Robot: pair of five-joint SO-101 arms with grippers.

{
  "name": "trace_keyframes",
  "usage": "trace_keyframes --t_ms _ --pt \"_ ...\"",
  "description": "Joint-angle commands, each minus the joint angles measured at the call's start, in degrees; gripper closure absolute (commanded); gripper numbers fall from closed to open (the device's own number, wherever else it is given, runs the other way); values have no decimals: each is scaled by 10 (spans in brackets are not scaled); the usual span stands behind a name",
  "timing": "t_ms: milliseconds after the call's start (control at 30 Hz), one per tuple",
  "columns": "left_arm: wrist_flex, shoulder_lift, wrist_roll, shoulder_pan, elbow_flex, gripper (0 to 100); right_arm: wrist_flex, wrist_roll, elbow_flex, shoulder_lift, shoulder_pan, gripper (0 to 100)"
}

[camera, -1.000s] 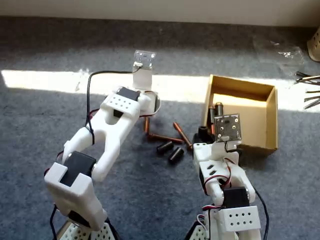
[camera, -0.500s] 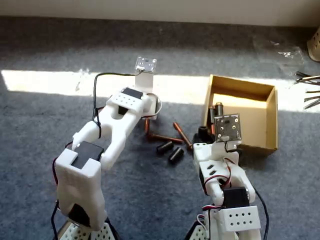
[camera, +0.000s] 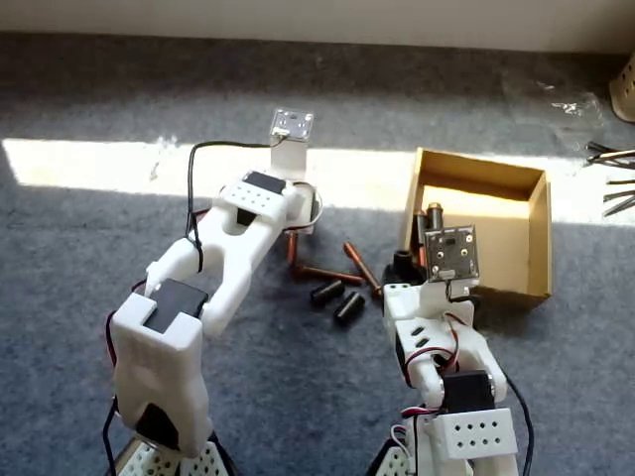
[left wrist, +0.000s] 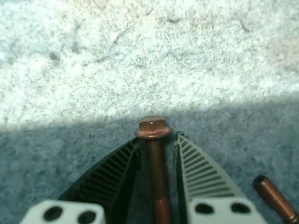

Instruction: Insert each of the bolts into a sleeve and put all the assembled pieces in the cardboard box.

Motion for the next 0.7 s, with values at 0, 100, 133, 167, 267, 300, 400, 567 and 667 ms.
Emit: trace_keyframes --t_ms 0,100,133,167,267,300,400,567,667 --pt "-7 -8 7 -6 -23 881 -16 -2 -4 -6 6 994" --pt "-7 -5 7 -5 -23 923 -16 -2 -4 -6 6 994" --pt "-7 2 7 -5 -25 966 -16 -2 -4 -6 6 994" --pt "-6 12 7 -5 -29 1000 -16 -2 -4 -6 6 994" --pt "-6 38 8 -5 -50 958 -16 -2 -4 -6 6 994" --pt "-1 44 8 -5 -55 965 -16 -2 -4 -6 6 994" --pt "35 51 8 -3 -81 997 -16 -2 -4 -6 6 994" --pt "82 51 8 -2 -108 993 -16 -2 -4 -6 6 994" --pt "113 51 7 -1 -124 993 -16 -2 -4 -6 6 994"
